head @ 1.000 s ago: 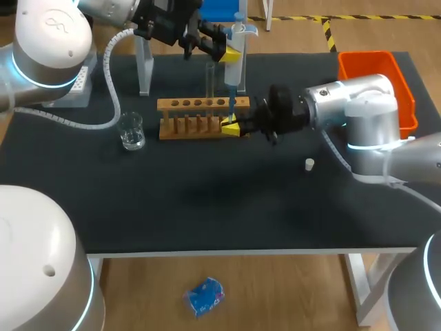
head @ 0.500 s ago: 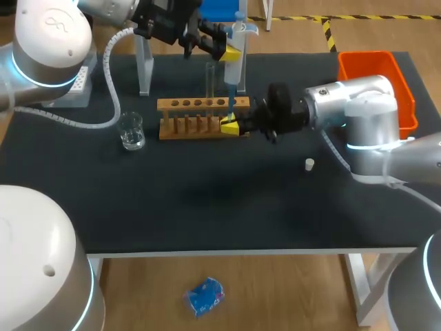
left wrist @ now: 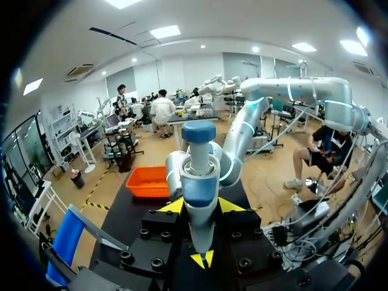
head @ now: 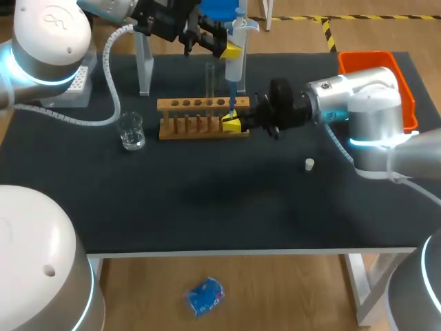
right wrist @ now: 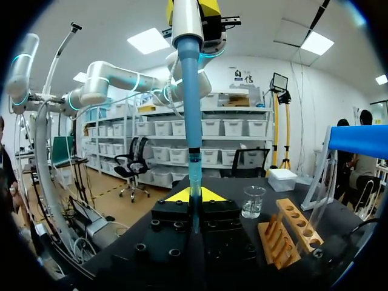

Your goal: Invert the test tube, pick up the pipette, mount the tip to pipette, aspirate from beaker and dispense into the tube, eject the tip, return the pipette, and cap with the stopper.

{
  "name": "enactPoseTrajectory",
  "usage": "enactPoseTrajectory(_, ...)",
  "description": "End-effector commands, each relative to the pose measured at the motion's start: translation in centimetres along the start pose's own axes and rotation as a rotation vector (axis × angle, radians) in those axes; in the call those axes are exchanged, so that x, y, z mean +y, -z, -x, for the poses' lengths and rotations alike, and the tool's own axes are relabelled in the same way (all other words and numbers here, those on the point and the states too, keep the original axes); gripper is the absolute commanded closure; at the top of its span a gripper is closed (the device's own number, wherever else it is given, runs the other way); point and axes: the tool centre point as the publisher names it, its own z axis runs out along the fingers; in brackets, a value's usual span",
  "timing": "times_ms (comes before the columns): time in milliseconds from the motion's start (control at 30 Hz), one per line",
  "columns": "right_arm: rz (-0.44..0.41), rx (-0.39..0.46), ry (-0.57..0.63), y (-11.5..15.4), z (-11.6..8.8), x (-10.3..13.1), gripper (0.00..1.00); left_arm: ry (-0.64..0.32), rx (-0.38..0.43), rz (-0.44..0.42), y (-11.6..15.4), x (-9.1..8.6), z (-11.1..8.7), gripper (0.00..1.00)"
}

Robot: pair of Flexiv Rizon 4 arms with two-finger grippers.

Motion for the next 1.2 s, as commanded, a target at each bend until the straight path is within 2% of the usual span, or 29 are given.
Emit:
enactPoseTrajectory(33, -0.002, -0.002, 0.000, 0.1, -0.2, 0.8, 1.00, 0.001, 0.001, 0.005, -0.2, 0.6, 0.0, 1.00)
enactPoseTrajectory(200, -0.002, -0.002, 0.000, 0.1, -0.2, 0.8, 1.00, 0.001, 0.001, 0.005, -0.2, 0.6, 0.0, 1.00)
enactPoseTrajectory(300, 0.016, -0.069, -0.003, 0.1, -0.3, 0.7, 1.00, 0.001, 0.001, 0.005, -0.2, 0.6, 0.0, 1.00)
enactPoseTrajectory(533, 0.014, -0.135, -0.004, -0.1, -1.1, 0.6, 1.00, 0.001, 0.001, 0.005, -0.2, 0.6, 0.0, 1.00)
enactPoseTrajectory(800, 0.002, -0.238, 0.019, -0.1, -1.7, 1.6, 1.00, 0.001, 0.001, 0.005, -0.2, 0.6, 0.0, 1.00)
enactPoseTrajectory(1000, -0.005, -0.265, 0.033, -0.1, -1.9, 2.0, 1.00, 0.001, 0.001, 0.005, -0.2, 0.6, 0.0, 1.00)
enactPoseTrajectory(1033, -0.007, -0.260, 0.038, -0.2, -2.0, 2.1, 0.80, 0.001, 0.001, 0.005, -0.2, 0.6, 0.0, 1.00)
enactPoseTrajectory(1067, -0.006, -0.268, 0.037, -0.2, -2.0, 2.1, 0.00, 0.001, 0.001, 0.005, -0.2, 0.6, 0.0, 1.00)
enactPoseTrajectory(1200, -0.006, -0.269, 0.039, -0.1, -2.2, 2.1, 0.00, 0.001, 0.001, 0.005, -0.2, 0.6, 0.0, 1.00)
